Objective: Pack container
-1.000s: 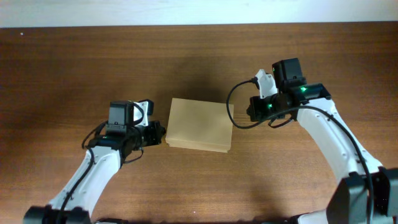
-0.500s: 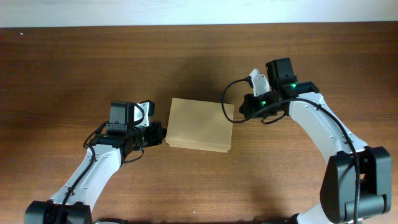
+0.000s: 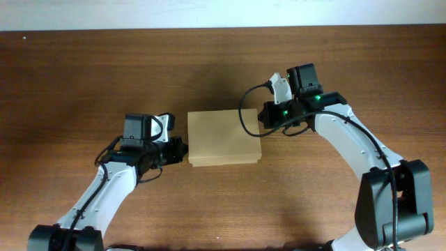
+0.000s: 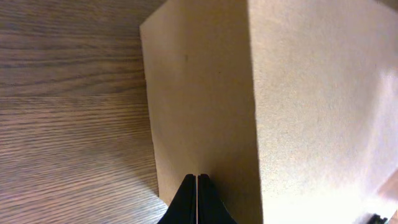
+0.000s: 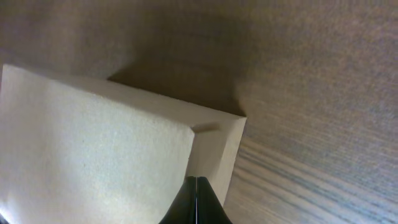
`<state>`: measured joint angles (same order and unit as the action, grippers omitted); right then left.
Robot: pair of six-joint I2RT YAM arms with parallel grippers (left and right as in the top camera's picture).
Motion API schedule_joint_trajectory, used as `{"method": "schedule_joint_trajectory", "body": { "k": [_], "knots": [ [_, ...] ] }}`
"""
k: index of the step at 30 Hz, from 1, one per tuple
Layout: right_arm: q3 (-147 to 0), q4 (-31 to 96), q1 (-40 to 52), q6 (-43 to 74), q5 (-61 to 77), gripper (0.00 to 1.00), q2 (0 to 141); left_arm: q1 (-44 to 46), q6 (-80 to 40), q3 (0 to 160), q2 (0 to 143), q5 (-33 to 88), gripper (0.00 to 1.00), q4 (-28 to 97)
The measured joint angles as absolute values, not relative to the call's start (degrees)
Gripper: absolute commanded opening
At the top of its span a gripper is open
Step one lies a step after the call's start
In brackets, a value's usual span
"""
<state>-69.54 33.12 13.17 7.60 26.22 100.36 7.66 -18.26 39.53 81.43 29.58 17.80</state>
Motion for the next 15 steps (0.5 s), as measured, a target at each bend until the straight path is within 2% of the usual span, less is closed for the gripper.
{"method": "schedule_joint_trajectory", "body": {
  "k": [15],
  "knots": [
    [-69.6,35.9,13.1,7.8,25.1,0.04,100.4,9.3,-18.3,39.5,81.4,29.1,0.02,17.8]
  ]
}}
